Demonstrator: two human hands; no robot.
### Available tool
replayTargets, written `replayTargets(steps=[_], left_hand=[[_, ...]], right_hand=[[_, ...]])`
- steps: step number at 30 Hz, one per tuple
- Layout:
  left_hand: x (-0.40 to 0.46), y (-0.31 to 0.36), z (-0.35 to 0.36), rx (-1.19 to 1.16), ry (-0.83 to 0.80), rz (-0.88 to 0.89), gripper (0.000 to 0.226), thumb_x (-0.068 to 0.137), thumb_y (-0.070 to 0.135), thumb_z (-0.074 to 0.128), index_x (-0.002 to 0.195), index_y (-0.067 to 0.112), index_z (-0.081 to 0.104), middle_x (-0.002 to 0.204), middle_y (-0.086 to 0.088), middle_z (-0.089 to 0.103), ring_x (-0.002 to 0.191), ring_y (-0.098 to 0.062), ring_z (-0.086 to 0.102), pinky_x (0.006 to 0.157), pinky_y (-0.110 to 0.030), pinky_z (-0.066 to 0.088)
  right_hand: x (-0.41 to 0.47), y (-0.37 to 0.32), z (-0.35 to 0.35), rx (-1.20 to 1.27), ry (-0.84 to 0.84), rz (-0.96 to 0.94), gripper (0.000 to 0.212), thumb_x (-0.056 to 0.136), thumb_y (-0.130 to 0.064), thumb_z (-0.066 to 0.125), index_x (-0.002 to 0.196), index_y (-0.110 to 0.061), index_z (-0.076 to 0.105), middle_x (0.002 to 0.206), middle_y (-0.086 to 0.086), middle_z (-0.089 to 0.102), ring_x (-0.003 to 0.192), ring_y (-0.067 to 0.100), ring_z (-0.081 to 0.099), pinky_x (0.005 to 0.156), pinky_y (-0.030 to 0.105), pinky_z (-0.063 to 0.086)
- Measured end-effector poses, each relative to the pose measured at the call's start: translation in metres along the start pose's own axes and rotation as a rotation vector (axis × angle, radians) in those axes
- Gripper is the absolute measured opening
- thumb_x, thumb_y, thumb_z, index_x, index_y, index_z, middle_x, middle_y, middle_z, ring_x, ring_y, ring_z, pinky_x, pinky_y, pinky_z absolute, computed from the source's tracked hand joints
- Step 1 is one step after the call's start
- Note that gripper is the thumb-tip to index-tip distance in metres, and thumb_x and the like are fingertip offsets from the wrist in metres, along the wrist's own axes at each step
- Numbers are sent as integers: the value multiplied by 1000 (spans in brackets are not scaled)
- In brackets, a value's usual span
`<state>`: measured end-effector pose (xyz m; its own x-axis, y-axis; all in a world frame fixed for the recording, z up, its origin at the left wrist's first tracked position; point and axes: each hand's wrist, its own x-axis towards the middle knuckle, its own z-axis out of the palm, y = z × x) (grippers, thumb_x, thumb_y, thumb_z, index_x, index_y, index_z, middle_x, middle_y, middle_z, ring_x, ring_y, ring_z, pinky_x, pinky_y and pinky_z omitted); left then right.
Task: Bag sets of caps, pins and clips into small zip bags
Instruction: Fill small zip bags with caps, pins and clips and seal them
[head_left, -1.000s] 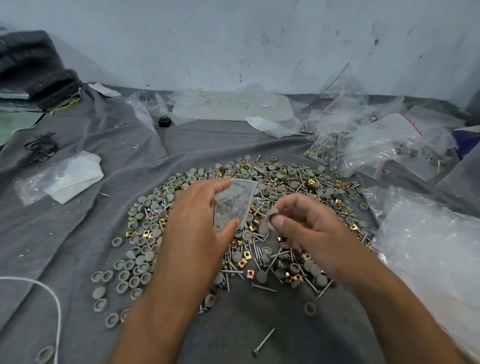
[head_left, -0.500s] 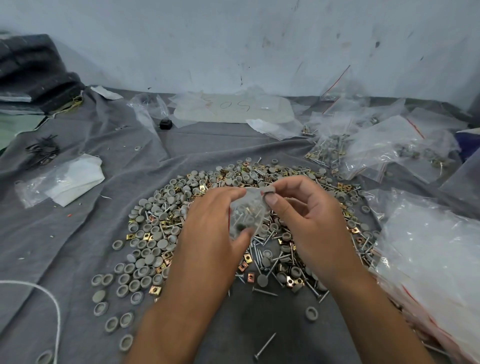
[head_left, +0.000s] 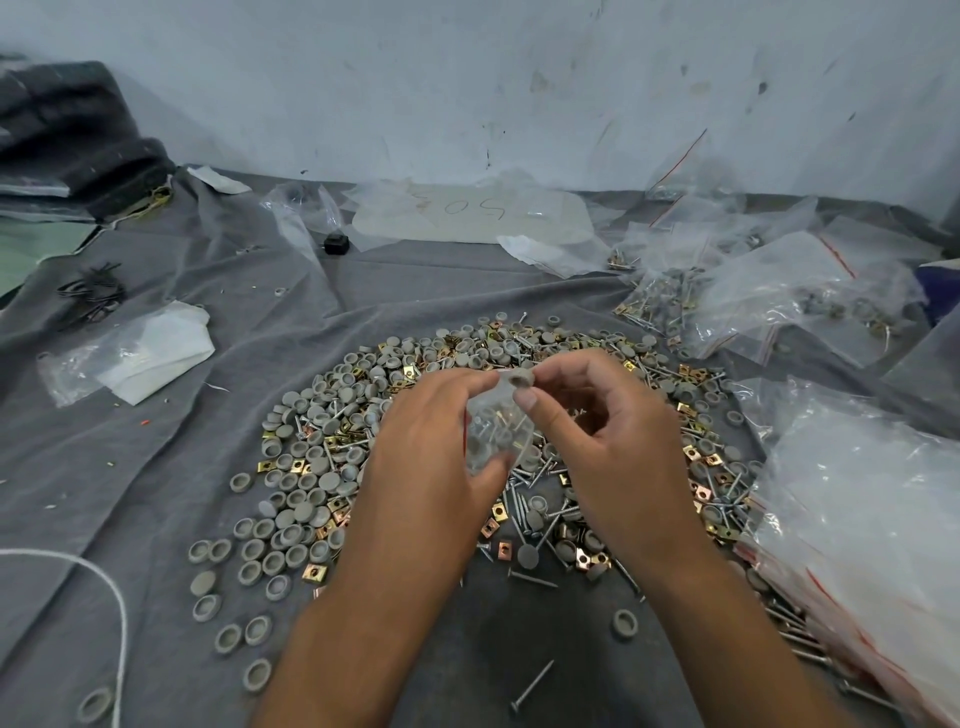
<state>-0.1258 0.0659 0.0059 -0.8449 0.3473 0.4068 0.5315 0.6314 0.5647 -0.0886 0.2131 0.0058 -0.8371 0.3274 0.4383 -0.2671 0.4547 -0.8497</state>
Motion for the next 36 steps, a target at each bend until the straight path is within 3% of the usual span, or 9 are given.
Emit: replayTargets(steps=[7,13,17,21,24,26,29,33,36], left_hand=[[0,1,-1,-4,21,-7,56,76,25,83,127,26,60,117,20,54,108,0,50,94,-16,36],[0,2,-6,12,16,-9,58,75,25,83,129,24,60,122,14,58,107,-7,55,95,-23,43],[1,2,-10,19,41,-28,56,77,22,82,129,22,61,119,11,60,105,-8,56,93,-20,38],[1,1,-13,30,96,-45,56,77,21,82,129,20,61,114,12,58,102,-6,53,89,-7,32],[2,1,-14,21,117,-52,55,78,20,82,129,20,61,115,11,59,101,-4,52,90,3,26],[2,0,-13,21,106,-47,56,78,20,82,129,19,60,116,11,58,103,-5,52,91,4,25],[1,-1,-11,27,91,-41,57,78,20,82,131,20,60,120,10,59,107,-7,53,92,3,25],[1,-2,-11,17,100,-42,57,78,22,81,131,21,59,120,12,58,108,-6,52,93,-6,30],[1,-2,-11,18,105,-40,56,78,21,81,130,20,60,119,10,59,107,-7,52,94,-13,32]], right_hand=[[-1,5,0,-179,11,-63,16,89,-29,76,103,-26,70,91,-16,67,85,5,65,71,11,45],[0,6,-9,-23,61,-9,15,91,-34,73,104,-29,67,92,-16,70,89,4,68,70,12,51],[1,22,-18,-223,-84,72,11,91,-25,74,95,-33,68,86,-21,67,88,-8,64,67,4,45],[-4,35,-21,-495,-261,155,15,92,-24,73,93,-37,66,90,-21,65,82,-7,62,70,12,50],[-8,33,-11,-645,-337,175,9,92,-38,71,88,-36,63,85,-18,61,79,-3,58,63,17,44],[-13,29,0,-760,-395,186,19,91,-51,68,86,-33,64,83,-15,63,87,7,60,66,26,48],[-18,23,13,-948,-418,187,30,90,-60,63,97,-31,67,97,-10,64,98,16,58,73,32,45],[-18,19,18,-1001,-454,267,31,94,-54,61,96,-25,70,94,-3,69,98,23,62,71,33,46],[-16,17,16,-1003,-526,354,26,96,-48,60,108,-28,70,105,0,71,107,25,63,81,34,50]])
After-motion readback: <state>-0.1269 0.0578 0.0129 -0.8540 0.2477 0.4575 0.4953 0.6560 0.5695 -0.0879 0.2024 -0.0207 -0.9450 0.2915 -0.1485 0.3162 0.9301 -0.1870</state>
